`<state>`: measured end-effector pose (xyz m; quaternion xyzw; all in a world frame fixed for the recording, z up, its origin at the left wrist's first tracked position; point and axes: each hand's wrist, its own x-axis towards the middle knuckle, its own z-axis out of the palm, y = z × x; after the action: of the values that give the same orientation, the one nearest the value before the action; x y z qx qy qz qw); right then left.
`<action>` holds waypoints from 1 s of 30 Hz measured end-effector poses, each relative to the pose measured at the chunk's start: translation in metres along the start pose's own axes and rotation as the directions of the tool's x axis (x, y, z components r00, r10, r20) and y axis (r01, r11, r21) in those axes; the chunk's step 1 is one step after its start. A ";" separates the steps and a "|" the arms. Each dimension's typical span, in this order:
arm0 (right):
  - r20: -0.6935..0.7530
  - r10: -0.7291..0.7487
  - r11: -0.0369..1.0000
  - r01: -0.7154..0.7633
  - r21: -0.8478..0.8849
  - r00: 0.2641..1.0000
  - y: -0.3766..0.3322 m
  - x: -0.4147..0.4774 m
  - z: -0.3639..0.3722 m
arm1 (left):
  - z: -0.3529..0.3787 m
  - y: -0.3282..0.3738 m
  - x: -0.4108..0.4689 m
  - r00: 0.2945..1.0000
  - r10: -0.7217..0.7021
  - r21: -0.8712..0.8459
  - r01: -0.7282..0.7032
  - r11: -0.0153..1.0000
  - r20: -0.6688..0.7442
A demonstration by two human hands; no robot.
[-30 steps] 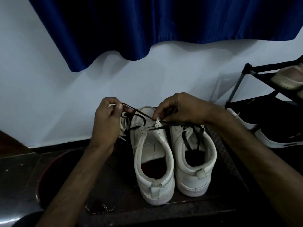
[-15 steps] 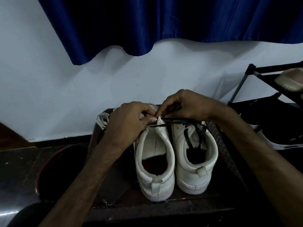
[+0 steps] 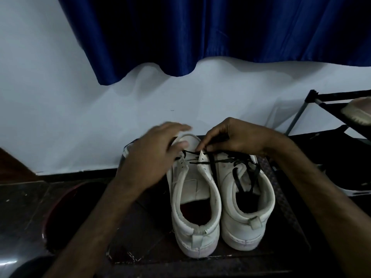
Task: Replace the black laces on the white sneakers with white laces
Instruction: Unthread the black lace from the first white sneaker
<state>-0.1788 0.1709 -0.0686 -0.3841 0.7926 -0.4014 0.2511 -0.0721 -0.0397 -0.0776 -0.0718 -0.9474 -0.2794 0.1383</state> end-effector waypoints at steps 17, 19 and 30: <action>0.006 0.029 0.998 -0.030 0.062 1.000 0.005 -0.001 0.001 | -0.022 -0.033 0.005 0.723 -0.454 -0.515 0.159 0.842 -0.520; 0.007 0.040 0.997 -0.040 0.061 0.999 0.005 -0.002 0.000 | -0.023 -0.034 0.004 0.641 -0.647 -0.767 0.137 0.627 -0.414; -0.096 -0.042 0.984 0.025 -0.175 0.994 -0.017 -0.005 0.004 | -0.025 -0.020 -0.025 0.961 -0.257 -0.714 0.108 0.692 -0.104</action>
<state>-0.1661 0.1661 -0.0563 -0.3975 0.8295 -0.3536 0.1700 -0.0468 -0.0717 -0.0749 0.0037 -0.7538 -0.6362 0.1643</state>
